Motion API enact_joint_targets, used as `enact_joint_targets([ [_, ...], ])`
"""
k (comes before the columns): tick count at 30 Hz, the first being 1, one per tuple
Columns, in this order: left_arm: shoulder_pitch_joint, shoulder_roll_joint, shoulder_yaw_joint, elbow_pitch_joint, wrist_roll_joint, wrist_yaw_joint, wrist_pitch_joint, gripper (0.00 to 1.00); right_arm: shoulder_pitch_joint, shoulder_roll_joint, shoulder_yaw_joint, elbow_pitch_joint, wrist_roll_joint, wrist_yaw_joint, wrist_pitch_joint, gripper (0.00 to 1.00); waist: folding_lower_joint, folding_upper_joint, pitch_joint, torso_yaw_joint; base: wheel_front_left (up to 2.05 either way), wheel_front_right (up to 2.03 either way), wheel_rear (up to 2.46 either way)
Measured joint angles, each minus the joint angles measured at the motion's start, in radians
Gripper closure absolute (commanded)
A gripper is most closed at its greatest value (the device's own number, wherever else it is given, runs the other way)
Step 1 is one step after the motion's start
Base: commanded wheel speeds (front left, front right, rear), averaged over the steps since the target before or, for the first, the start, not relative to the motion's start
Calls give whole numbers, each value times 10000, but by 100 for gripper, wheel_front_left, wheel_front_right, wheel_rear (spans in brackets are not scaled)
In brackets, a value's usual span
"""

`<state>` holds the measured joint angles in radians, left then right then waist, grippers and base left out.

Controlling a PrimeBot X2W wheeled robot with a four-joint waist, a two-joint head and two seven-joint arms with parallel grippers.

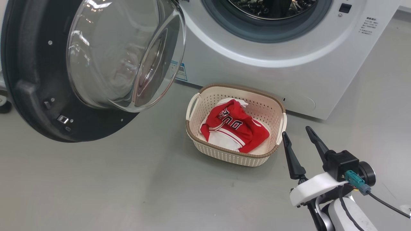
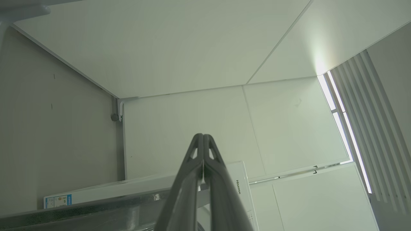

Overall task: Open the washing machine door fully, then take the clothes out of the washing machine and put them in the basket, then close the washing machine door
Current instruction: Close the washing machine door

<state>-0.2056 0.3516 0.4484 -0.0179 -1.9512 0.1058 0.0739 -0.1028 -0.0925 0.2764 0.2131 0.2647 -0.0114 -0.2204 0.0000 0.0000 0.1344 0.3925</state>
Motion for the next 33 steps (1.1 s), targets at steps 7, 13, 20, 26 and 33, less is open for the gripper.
enact_joint_targets([
  [7,-489,765,-316,1243,-180,132,635,100,-177,-44,59,-86,-48,4,127,0,0,0,261,-236,0,0,0],
  [13,-768,1149,-849,2086,-173,136,1101,100,-397,-59,94,-142,-123,13,155,0,0,0,496,-475,0,0,0],
  [20,-1101,1360,-1283,2644,-203,136,1724,100,-600,-88,102,-232,-123,17,215,0,1,0,735,-789,0,0,0],
  [26,-1319,1419,-1624,3097,-201,138,1994,100,-645,-163,33,-297,-136,12,219,0,1,0,969,-1013,0,0,0],
  [33,-1685,1522,-1856,3591,-201,138,2290,100,-791,-238,-109,-326,-151,-4,217,0,1,0,1187,-1289,0,0,0],
])
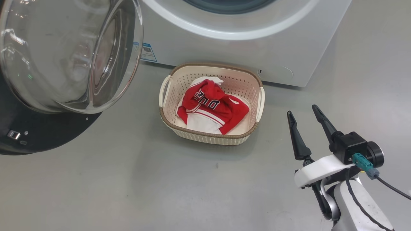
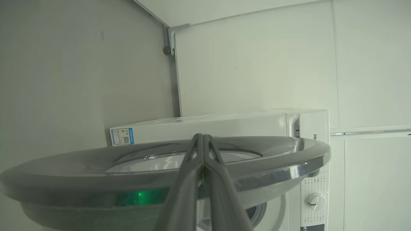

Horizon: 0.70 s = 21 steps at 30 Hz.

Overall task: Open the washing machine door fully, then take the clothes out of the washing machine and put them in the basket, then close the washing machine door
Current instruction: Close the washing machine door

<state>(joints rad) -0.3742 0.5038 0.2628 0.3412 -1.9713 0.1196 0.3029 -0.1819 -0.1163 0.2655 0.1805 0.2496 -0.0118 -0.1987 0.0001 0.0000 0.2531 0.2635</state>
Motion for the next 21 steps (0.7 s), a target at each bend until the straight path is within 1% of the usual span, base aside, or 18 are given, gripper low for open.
enact_joint_targets([
  [11,-181,127,-121,123,-211,-13,884,100,-6,-33,-75,-4,2,-10,-4,0,0,0,81,-14,0,0,0],
  [14,-179,132,-163,109,-508,-44,1277,100,-6,-36,-81,-4,4,-10,-6,0,0,0,71,19,0,0,0],
  [21,-135,113,-412,-35,-734,-458,2197,100,-5,-127,-77,17,-15,-10,-17,0,0,0,13,105,0,0,0],
])
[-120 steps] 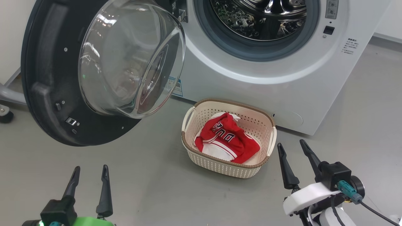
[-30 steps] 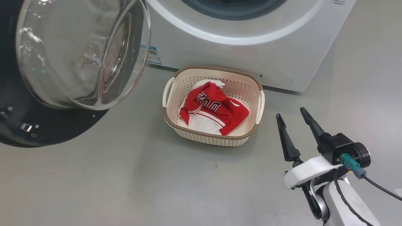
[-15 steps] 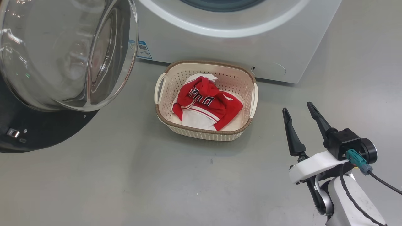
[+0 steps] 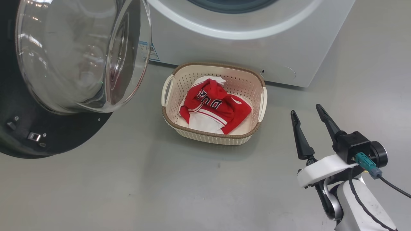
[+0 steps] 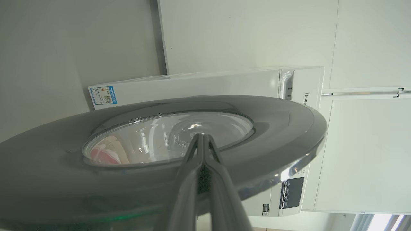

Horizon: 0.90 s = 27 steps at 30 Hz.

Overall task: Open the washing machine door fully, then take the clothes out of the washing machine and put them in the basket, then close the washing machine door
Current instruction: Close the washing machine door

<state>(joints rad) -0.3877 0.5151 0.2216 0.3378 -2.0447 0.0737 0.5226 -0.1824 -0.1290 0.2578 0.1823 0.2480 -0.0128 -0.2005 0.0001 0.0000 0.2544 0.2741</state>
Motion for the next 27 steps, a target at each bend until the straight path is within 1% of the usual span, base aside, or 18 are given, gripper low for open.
enact_joint_targets([
  [7,349,-31,-136,-268,-408,-345,853,100,3,8,15,42,0,-2,-31,0,0,0,-103,50,0,0,0],
  [13,570,-109,-343,-652,-500,-606,1509,100,7,10,38,79,-13,-4,-52,0,0,0,-159,27,0,0,0],
  [14,616,-109,-385,-713,-500,-665,1641,100,9,12,36,81,-17,-12,-75,0,0,0,-166,16,0,0,0],
  [15,653,-109,-431,-769,-500,-708,1756,100,9,15,36,81,-23,-88,-77,0,0,0,-172,3,0,0,0],
  [17,727,-113,-510,-913,-546,-775,1979,100,10,17,36,79,-25,-90,-77,0,0,0,-175,-23,0,0,0],
  [27,1226,-127,-844,-1697,-610,-1160,2884,100,5,157,153,82,-25,-88,-90,0,-1,0,-140,-401,0,0,0],
])
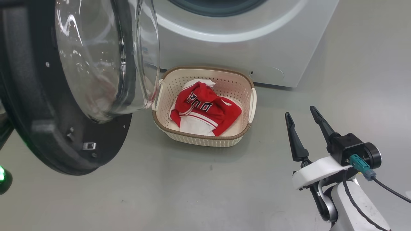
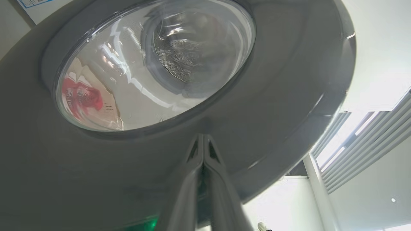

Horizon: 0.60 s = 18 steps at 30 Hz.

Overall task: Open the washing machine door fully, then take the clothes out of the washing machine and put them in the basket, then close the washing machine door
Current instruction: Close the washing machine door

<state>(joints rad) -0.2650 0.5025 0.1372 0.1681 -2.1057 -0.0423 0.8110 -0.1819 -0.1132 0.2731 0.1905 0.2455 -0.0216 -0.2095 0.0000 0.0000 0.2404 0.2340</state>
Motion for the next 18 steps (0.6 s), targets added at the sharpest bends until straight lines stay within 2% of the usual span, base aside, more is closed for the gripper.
enact_joint_targets([
  [10,195,-121,-251,-947,-67,-255,608,100,-34,151,27,2,48,-6,-75,0,0,0,149,-617,0,0,0],
  [18,203,-196,-470,-1676,-328,-290,897,100,-168,224,77,2,94,-73,-132,0,0,0,317,-1244,0,0,0],
])
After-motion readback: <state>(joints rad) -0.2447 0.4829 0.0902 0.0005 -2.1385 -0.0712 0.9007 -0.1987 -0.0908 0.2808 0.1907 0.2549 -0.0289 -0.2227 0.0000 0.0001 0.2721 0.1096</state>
